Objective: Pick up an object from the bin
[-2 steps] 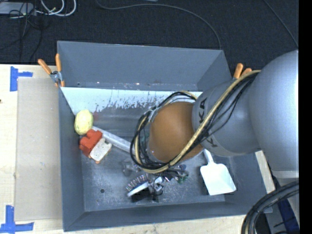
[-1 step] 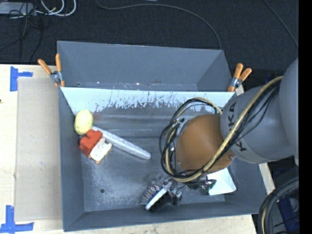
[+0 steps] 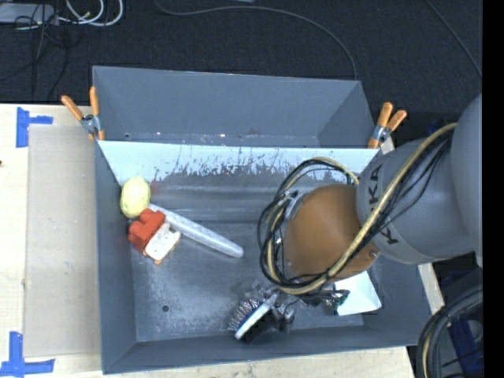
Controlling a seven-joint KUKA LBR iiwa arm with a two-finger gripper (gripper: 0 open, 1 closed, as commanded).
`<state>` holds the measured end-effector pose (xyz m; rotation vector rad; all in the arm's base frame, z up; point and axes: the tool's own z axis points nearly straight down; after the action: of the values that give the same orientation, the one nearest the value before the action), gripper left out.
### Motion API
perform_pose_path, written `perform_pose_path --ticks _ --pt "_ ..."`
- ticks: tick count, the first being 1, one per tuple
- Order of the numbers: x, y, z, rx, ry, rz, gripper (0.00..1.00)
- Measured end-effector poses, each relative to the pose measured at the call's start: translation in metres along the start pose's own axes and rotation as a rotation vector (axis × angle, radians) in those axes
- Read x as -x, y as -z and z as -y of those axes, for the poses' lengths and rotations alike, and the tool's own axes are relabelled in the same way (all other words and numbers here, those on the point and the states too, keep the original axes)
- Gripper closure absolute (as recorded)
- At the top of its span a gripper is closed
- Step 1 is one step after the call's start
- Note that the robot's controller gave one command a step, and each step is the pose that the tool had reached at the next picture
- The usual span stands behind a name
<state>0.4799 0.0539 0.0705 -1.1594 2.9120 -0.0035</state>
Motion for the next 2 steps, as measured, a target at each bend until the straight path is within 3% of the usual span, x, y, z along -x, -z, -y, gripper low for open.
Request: perform_pose_path --ticks 2 --pt "0.0007 0.0092 -0.0003 0.0 -0.002 0.002 1.0"
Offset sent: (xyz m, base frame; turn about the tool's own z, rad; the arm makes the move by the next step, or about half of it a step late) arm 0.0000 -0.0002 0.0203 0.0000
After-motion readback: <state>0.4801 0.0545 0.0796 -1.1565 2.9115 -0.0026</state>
